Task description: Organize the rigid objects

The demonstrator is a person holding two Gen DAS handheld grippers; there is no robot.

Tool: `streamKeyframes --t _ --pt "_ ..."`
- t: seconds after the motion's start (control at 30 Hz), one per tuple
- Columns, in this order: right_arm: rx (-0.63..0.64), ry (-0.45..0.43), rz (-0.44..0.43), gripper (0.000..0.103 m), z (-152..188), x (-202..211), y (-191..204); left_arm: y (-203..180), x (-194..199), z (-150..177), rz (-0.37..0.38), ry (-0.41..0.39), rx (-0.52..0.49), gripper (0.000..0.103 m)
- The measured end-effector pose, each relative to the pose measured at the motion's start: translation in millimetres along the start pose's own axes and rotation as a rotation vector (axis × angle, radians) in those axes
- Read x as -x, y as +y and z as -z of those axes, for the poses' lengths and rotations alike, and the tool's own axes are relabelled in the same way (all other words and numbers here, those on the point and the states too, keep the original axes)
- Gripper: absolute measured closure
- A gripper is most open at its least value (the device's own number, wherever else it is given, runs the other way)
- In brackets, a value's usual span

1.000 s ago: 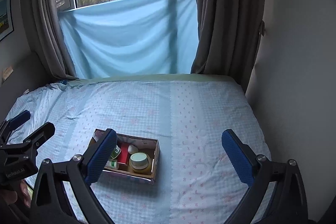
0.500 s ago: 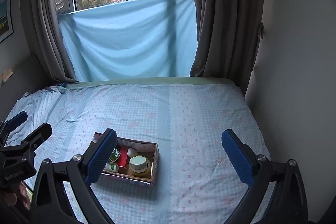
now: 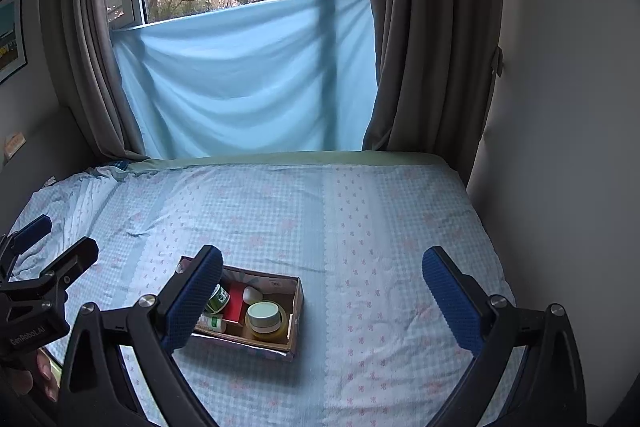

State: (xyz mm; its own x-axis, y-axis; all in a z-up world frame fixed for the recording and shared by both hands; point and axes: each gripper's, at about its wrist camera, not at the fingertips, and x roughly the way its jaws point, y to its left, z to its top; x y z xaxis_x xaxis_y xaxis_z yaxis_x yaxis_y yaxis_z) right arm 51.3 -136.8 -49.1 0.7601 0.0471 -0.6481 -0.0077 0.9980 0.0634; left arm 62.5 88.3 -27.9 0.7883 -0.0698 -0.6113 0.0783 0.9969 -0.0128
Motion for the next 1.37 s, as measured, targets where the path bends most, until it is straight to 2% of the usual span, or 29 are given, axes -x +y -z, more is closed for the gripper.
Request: streamKeyframes --t 0.37,0.83,1.1,1.37 --pt "0.001 -0.008 0.007 0.003 -0.2 1.7 -1.5 -1.6 4.2 0.3 -0.005 -0.017 -0.002 0.000" --pt "0.008 -0.014 0.014 0.003 -0.4 2.4 0.8 4.5 4.0 2.8 0.005 -0.033 0.045 0.000" --pt "0.012 -0.012 0.009 0.003 -2.8 1.9 -1.2 5.0 7.2 4.2 -0.060 -0.065 0.042 0.000" --pt "0.013 0.039 0.003 0.003 -2.6 -15.9 -2.1 4.6 -15.8 9.9 -0.036 -0.019 0.051 0.000"
